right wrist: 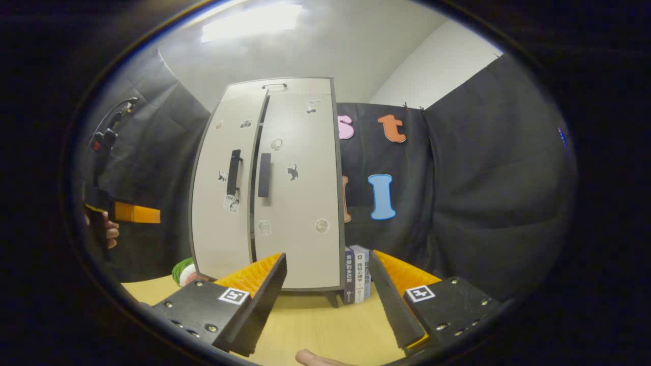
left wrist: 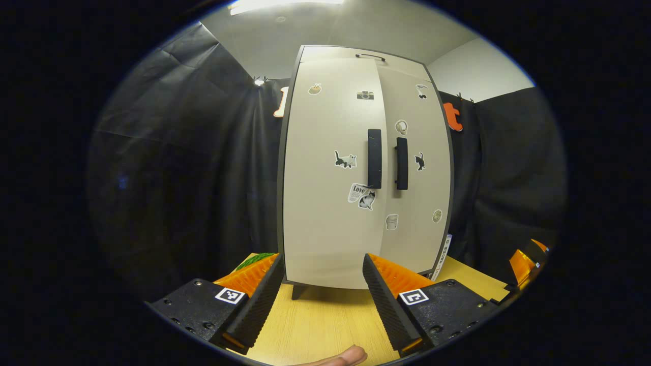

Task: Grab one shoe with the right hand and put it into the shoe cabinet, grab the other shoe with the left hand and put it into the shoe cabinet; then close the right door with the right hand and the left door with the left hand.

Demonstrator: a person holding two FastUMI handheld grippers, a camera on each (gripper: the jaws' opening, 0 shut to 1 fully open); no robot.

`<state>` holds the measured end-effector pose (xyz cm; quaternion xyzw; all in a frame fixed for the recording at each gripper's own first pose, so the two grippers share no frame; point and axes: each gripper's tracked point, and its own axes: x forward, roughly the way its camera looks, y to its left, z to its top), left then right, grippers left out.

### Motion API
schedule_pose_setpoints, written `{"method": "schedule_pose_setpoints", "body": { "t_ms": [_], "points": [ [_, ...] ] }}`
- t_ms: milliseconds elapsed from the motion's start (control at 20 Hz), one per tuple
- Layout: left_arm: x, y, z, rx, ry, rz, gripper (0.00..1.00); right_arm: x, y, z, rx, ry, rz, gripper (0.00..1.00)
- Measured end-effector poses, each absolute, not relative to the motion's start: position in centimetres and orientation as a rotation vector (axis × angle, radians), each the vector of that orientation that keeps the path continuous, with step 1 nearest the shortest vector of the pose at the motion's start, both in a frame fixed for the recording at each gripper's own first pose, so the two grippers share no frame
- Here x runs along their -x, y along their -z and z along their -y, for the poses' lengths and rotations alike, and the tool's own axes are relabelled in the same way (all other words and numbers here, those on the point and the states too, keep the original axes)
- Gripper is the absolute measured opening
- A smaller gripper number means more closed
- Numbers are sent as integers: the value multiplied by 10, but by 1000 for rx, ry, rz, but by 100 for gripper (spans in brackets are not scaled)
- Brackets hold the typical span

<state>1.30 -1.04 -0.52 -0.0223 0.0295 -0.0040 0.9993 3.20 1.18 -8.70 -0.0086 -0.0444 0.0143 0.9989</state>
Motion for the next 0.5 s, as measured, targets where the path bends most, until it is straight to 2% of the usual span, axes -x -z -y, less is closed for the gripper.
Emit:
{"method": "schedule_pose_setpoints", "body": {
  "t_ms": [400, 450, 500],
  "points": [
    [11, -10, -12, 1, -52, 10, 94, -14, 69, -29, -22, -68, 164, 96],
    [14, -12, -12, 4, -58, 18, 89, -13, 69, -31, -13, -70, 165, 96],
    [15, -13, -12, -1, -58, 17, 94, -13, 68, -32, -8, -71, 168, 96]
  ]
}}
